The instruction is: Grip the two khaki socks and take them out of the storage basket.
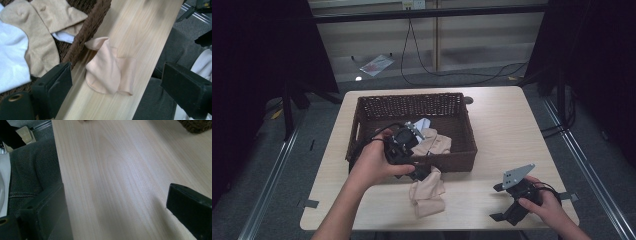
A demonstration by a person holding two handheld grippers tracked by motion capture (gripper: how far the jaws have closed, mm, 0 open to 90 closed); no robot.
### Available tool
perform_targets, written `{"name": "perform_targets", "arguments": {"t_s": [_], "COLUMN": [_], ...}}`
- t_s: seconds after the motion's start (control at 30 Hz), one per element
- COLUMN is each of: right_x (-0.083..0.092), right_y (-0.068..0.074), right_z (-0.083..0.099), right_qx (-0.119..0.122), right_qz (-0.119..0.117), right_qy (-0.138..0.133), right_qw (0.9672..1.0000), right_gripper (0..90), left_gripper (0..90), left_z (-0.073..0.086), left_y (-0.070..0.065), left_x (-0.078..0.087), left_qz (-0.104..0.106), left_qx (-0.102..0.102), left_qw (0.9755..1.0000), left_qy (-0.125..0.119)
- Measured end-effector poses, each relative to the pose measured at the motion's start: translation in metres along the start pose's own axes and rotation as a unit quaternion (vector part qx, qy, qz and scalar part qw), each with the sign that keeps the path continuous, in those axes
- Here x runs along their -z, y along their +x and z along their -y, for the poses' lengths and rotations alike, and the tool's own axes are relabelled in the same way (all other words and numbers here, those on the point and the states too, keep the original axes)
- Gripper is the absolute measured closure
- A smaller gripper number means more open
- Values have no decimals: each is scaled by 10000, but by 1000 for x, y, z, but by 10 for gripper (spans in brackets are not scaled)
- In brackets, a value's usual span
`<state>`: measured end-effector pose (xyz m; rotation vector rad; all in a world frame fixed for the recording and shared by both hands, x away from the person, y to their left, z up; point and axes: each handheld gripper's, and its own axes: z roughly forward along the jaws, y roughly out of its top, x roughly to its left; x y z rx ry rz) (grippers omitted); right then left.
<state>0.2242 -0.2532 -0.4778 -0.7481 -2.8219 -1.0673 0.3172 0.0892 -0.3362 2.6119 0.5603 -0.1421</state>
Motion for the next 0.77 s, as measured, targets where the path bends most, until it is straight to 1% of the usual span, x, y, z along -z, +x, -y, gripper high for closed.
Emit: {"name": "perform_targets", "arguments": {"t_s": [0.03,0.1,0.27,0.33,0.4,0.43,0.47,0.5,0.53,0.57,0.6,0.63,0.7,0.73,0.77], "right_x": [0,-1,-1,-1,-2,-2,-2,-1,-1,-1,-1,-2,-2,-2,-2], "right_y": [0,0,0,0,1,1,1,0,0,0,0,0,1,1,1], "right_z": [0,0,0,0,0,0,0,0,0,0,0,0,0,0,0], "right_qx": [1,33,17,30,25,25,32,23,21,21,10,9,29,46,49], "right_qz": [-8,-9,6,-17,-24,-24,-19,-12,-5,-5,-5,-5,-15,-15,-12], "right_qy": [4,9,7,12,11,11,9,16,10,10,11,15,15,10,15], "right_qw": [10000,10000,10000,10000,10000,10000,10000,10000,10000,10000,10000,10000,10000,10000,10000], "right_gripper": [20,20,19,19,19,19,20,19,19,19,19,19,20,20,20], "left_gripper": [95,87,84,82,84,84,84,85,84,83,84,84,82,82,81], "left_z": [6,11,29,36,43,43,51,54,58,58,63,66,67,67,67], "left_y": [1,1,3,4,3,3,2,1,1,1,0,0,0,1,0], "left_x": [-2,-3,-10,-13,-18,-18,-22,-24,-26,-26,-29,-32,-35,-37,-38], "left_qz": [-58,-130,-118,-104,-176,-176,-203,-232,-225,-225,-190,-164,-133,-149,-136], "left_qx": [-26,-90,-37,-37,-8,-8,-36,-2,-18,-18,-60,-7,-97,-127,-82], "left_qw": [10000,9999,9998,9998,9997,9997,9997,9996,9996,9996,9996,9996,9998,9997,9997], "left_qy": [-8,-33,-171,-160,-187,-187,-154,-186,-175,-175,-198,-241,-105,-115,-172]}}
